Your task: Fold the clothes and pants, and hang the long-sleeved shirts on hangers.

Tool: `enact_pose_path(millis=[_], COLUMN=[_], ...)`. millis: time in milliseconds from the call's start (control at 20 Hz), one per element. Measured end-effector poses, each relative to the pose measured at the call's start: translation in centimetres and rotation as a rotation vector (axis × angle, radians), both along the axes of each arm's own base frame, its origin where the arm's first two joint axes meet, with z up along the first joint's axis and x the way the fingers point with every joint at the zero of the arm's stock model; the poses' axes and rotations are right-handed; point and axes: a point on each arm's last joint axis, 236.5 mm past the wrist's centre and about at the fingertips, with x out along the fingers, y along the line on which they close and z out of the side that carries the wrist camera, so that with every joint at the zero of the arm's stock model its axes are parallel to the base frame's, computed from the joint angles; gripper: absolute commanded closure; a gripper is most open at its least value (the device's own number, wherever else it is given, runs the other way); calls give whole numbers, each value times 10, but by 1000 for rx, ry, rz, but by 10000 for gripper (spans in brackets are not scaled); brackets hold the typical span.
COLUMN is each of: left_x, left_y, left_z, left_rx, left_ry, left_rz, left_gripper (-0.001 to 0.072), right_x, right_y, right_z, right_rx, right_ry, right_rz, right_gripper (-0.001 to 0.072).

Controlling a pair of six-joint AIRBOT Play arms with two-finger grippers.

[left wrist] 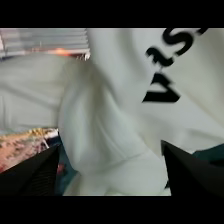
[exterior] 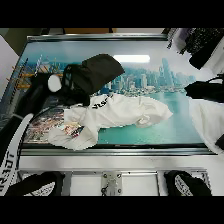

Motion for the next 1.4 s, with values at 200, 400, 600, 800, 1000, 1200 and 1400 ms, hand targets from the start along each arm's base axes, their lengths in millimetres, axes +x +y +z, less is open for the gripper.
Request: enact_pose_path(millis=[200, 400, 600, 800, 1000, 1200, 1400], left_x=[-60, -71, -59, -53, -55, -55, -55], left_y=[-13, -39, -40, -27, -22, -21, -21], left_z=[-54, -72, -74, -76, -77, -77, -77], left_rx=[-172, -277, -313, -320, -320, -320, -320], left_ry=[139, 116, 62, 62, 71, 73, 73], left_rz=[82, 128, 185, 225, 222, 219, 219], left_gripper=[-13, 435, 693, 693, 692, 692, 693], right_x=[-6, -12, -28, -58, -74, -65, -45], right_y=[0, -3, -20, -28, 8, 58, 97], right_z=[-32, -56, -100, -174, -235, -262, -270], right_rx=[38, 55, 107, 207, 338, 388, 398], right_ry=[76, 128, 237, 399, 489, 486, 429], right_rz=[-36, -62, -161, -315, -375, -343, -310], right_gripper=[687, 686, 172, -2, -2, -1, 70])
